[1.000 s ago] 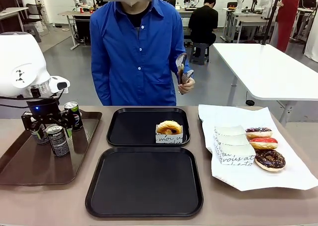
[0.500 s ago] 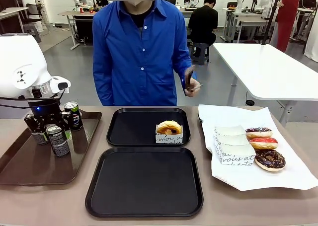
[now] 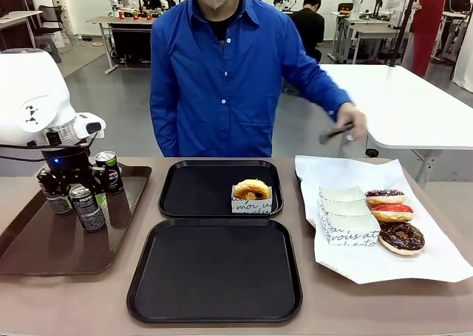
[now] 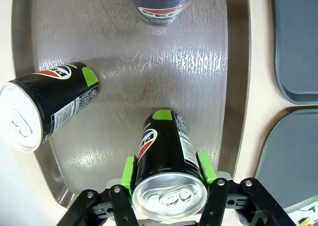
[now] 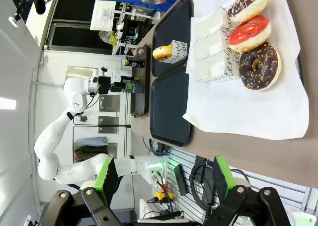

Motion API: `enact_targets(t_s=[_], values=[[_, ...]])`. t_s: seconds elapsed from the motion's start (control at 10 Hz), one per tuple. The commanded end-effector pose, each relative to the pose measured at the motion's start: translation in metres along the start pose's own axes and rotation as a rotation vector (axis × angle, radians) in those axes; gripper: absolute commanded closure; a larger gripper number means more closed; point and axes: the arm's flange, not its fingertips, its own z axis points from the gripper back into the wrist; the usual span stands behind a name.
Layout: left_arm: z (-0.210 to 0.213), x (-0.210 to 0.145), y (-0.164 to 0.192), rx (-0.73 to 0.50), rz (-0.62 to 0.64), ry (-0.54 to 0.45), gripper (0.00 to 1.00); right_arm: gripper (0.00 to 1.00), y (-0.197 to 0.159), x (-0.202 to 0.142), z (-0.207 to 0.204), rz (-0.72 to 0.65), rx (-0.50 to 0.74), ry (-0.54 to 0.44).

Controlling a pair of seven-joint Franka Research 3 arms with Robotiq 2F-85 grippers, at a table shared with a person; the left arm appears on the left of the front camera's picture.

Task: Set up donuts and drinks on trays.
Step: Pick up one Pepsi coke and place it on the Flat Tray.

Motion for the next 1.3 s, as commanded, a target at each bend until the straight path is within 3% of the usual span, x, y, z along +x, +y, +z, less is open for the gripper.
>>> enact_targets(t_s=[0.0,0.4,0.6,0.8,0.9,1.2], values=[[0.029,-0.018,0.0,0.021,-0.046,-0.018,1.0,0.0,0.001,0.001,0.0,0.009,0.015,-0.005],[0.118,-0.075,0.005,0.007,-0.109,-0.086,1.0,0.0,0.001,0.001,0.0,0.009,0.015,-0.005],[0.124,-0.073,0.018,-0.025,-0.064,-0.114,1.0,0.0,0.001,0.001,0.0,0.009,0.015,-0.005],[0.127,-0.075,0.003,0.026,-0.097,-0.078,1.0,0.0,0.001,0.001,0.0,0.009,0.015,-0.005],[0.135,-0.078,0.011,0.01,-0.079,-0.096,0.42,0.0,0.001,0.001,0.0,0.009,0.015,-0.005],[0.143,-0.055,-0.052,0.02,-0.164,-0.177,0.42,0.0,0.001,0.001,0.0,0.009,0.015,-0.005]])
